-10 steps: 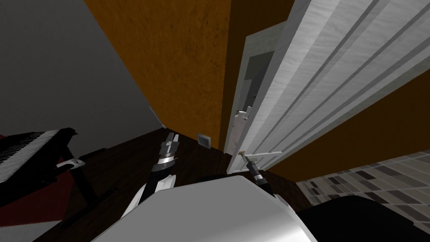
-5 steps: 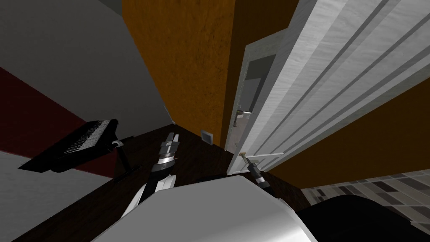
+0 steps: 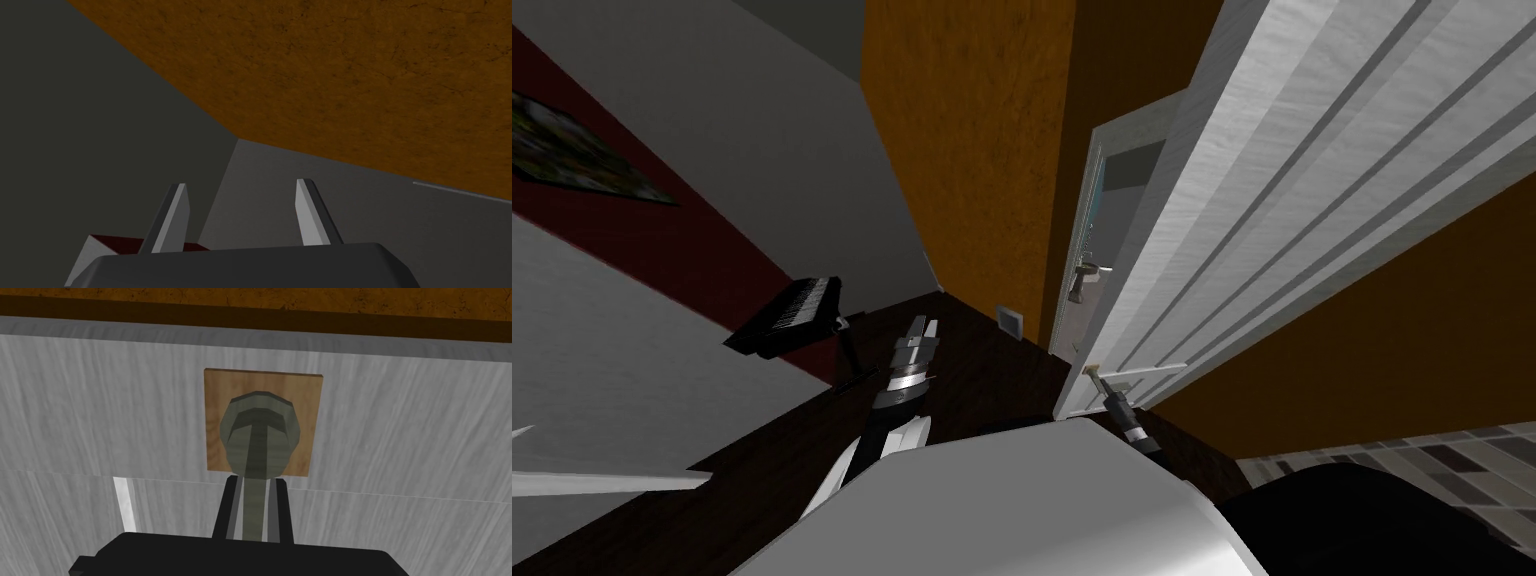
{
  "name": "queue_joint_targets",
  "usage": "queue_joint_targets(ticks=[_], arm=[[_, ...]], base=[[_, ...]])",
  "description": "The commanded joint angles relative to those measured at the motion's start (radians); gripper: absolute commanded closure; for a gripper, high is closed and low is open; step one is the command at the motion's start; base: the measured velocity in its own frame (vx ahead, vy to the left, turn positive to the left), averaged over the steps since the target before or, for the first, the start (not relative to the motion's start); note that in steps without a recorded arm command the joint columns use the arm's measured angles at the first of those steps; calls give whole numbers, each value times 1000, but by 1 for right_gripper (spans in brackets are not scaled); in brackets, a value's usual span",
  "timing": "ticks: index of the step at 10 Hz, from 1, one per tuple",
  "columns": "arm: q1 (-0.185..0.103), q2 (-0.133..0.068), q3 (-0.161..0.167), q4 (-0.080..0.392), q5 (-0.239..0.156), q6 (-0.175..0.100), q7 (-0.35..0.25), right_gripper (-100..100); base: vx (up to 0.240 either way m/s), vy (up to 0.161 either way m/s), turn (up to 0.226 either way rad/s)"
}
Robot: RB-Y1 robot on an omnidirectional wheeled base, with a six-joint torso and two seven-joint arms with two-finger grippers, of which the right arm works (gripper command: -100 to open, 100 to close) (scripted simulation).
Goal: Pull the door open
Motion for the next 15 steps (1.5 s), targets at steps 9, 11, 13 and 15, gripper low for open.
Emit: queue_joint_targets(ticks=[9, 11, 13, 15], arm=[[-10, -22, 4, 63, 3, -69, -16, 100], [-9, -20, 8, 56, 6, -66, -16, 100], [-12, -22, 10, 68, 8, -72, -19, 100], [-19, -25, 10, 82, 9, -81, -21, 100]], base=[[-218, -62, 164], [-162, -15, 87], [-180, -55, 149], [-218, -64, 167]])
